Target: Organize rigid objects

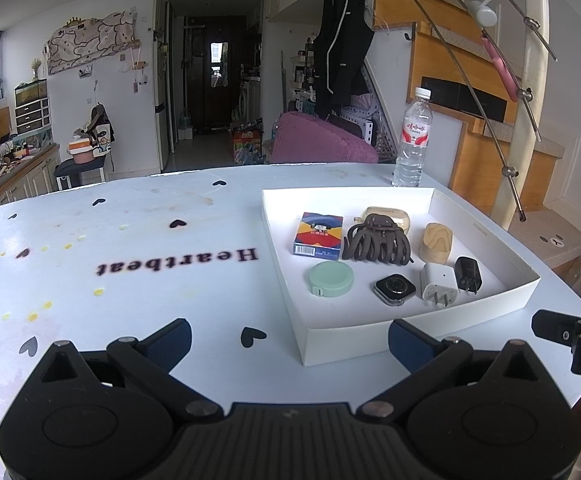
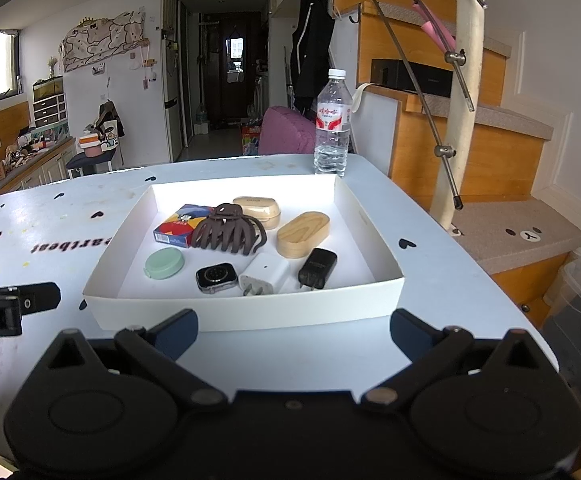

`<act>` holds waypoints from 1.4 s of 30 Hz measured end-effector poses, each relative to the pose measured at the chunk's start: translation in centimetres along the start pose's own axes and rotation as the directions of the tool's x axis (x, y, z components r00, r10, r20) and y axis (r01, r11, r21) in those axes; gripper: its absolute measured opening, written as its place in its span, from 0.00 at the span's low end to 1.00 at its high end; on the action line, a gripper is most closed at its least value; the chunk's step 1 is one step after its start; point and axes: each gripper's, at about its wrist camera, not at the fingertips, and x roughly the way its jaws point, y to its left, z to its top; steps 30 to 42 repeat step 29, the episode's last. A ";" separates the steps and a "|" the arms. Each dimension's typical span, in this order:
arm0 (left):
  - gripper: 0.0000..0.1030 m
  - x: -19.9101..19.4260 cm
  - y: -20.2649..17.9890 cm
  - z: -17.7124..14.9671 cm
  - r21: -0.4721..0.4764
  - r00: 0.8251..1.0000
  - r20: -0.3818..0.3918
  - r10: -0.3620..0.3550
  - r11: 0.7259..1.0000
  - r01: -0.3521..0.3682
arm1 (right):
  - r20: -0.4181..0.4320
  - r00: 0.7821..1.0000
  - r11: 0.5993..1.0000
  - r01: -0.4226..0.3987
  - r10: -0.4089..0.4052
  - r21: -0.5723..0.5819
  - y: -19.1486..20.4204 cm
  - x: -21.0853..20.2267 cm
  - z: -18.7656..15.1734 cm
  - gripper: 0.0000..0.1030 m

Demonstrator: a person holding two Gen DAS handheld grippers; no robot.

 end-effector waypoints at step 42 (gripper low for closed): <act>1.00 -0.2 0.1 0.2 -0.004 1.000 0.003 0.004 1.000 -0.004 | 0.000 1.000 1.000 0.001 -0.001 0.000 -0.1 0.0 0.1 1.00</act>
